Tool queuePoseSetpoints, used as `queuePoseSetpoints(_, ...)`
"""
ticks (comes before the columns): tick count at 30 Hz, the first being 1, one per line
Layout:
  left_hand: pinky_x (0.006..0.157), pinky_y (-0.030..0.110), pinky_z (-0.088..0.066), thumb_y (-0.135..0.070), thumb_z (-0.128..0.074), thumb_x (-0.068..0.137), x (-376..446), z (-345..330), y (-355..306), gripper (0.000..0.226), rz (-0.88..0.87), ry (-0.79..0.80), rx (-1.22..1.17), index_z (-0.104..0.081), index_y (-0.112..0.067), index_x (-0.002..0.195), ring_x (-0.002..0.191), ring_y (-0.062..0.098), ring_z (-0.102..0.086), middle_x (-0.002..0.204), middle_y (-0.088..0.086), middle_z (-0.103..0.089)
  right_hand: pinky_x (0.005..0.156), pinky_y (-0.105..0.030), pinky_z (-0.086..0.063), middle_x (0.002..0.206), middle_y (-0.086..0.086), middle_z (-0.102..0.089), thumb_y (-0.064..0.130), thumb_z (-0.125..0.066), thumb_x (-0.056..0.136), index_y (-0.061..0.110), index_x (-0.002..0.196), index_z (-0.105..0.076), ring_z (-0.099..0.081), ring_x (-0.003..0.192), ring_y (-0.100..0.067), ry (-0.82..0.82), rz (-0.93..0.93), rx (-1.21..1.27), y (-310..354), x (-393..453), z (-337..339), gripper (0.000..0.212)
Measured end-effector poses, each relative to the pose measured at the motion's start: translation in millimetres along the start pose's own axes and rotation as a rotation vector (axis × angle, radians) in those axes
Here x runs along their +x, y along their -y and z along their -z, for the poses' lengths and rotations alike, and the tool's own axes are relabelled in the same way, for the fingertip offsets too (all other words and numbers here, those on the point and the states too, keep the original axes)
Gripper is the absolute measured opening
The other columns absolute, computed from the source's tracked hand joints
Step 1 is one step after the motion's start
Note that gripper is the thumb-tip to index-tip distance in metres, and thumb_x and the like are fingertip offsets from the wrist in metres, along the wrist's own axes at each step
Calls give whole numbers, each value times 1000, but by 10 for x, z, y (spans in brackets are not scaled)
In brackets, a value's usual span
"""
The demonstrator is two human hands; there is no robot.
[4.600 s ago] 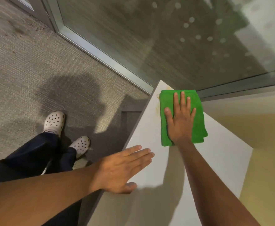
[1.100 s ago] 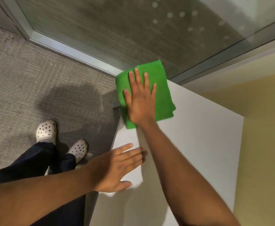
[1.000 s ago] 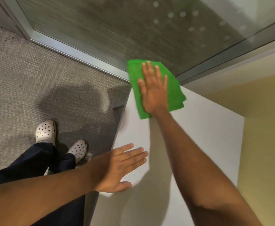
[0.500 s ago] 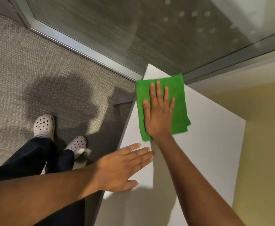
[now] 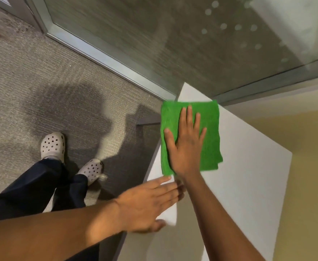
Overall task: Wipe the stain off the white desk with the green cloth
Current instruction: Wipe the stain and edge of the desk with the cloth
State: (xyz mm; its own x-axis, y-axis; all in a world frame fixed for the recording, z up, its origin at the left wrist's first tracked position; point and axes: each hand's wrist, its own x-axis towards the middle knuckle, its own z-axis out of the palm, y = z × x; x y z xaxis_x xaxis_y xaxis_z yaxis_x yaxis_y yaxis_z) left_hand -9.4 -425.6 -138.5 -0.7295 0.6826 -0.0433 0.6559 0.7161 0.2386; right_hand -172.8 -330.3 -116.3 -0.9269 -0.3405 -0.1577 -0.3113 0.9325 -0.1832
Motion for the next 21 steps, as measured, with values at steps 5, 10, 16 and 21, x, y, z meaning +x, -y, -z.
queuePoseSetpoints(5, 127, 45, -26, -47, -46, 96, 64, -113, 41, 60, -92, -74, -2, -60, -28, 151, 145, 11, -54, 154, -8, -61, 133, -55, 5, 180, 13, 1, 63, -20, 110, 34, 170, -7, 9, 167, -20, 81, 166, -29, -203, -233, 18, 68)
queuePoseSetpoints(10, 133, 47, -19, -54, -48, 97, 2, -76, 36, 74, -42, -107, -75, -48, -11, 157, 157, 29, -33, 167, 11, -42, 133, -59, -11, 163, -1, -51, 43, -26, 115, 22, 156, -49, -26, 163, -33, 238, 872, -211, -382, 327, 305, 51)
queuePoseSetpoints(16, 131, 56, -3, -57, -46, 100, 118, 24, 297, 79, 50, -171, 15, -50, 0, 154, 155, 38, -25, 165, 20, -42, 125, -59, -35, 126, -10, -76, 45, -24, 113, 8, 128, -75, -65, 133, -36, 277, 1143, -406, -314, 1184, 504, 64)
queuePoseSetpoints(21, 131, 52, 11, -54, -32, 109, 178, 43, 350, 82, 48, -188, 7, -14, 0, 168, 165, 31, -7, 178, 17, -8, 131, -55, -25, 128, -14, -73, 41, -28, 114, 1, 129, -70, -57, 141, -35, 177, 889, -336, -253, 1427, 595, 60)
